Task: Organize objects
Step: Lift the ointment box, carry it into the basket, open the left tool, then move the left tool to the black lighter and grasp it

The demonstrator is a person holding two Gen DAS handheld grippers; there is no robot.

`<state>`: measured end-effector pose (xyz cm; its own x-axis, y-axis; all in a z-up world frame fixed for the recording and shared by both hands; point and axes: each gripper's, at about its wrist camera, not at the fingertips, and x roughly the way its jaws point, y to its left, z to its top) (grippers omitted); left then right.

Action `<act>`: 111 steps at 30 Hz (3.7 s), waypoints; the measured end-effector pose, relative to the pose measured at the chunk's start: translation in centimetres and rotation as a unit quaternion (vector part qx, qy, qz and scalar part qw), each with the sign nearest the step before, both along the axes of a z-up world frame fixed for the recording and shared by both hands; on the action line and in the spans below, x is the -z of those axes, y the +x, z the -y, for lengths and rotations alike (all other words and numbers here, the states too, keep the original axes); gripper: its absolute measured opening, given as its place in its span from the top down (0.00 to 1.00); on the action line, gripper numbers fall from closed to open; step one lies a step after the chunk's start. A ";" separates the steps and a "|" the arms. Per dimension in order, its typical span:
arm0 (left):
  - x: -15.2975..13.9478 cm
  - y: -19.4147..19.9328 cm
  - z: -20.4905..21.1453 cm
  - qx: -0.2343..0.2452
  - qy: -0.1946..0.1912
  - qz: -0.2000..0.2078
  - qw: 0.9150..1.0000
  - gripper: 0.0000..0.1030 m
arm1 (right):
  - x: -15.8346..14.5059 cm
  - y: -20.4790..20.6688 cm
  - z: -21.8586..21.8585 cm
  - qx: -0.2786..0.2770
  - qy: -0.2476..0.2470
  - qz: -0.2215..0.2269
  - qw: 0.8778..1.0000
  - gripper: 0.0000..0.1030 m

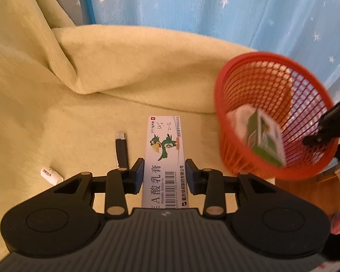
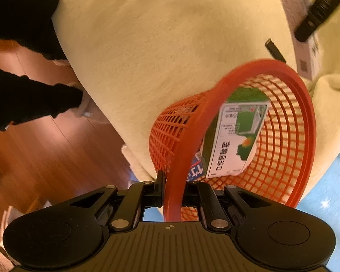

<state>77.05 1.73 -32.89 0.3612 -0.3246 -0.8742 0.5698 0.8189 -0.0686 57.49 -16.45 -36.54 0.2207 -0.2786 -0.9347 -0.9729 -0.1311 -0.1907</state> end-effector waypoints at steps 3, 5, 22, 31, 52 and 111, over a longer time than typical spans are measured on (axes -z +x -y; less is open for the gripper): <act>-1.0 -0.1 -0.1 -0.004 -0.013 0.004 1.000 0.69 | 0.1 -0.2 -0.4 -0.025 -0.008 0.007 1.000 0.95; -1.7 -0.3 -0.2 -0.006 -0.022 0.006 1.000 0.69 | 0.2 -0.1 -0.5 -0.030 -0.011 0.007 0.999 0.95; -7.5 -1.9 1.2 0.024 -0.071 0.019 0.997 0.68 | -0.4 0.2 -1.0 -0.057 -0.022 0.010 0.998 0.95; -7.0 -1.4 4.0 0.064 -0.081 0.007 0.995 0.68 | -0.9 0.5 -0.7 -0.060 -0.015 0.017 0.998 0.95; -4.8 -0.6 5.6 0.075 -0.088 -0.020 0.993 0.68 | -0.9 0.5 -0.5 -0.047 -0.001 0.019 0.999 0.95; -2.9 0.4 -8.1 -0.128 -0.036 -0.009 0.991 0.67 | 0.9 7.0 -1.2 0.089 0.092 0.129 0.983 0.91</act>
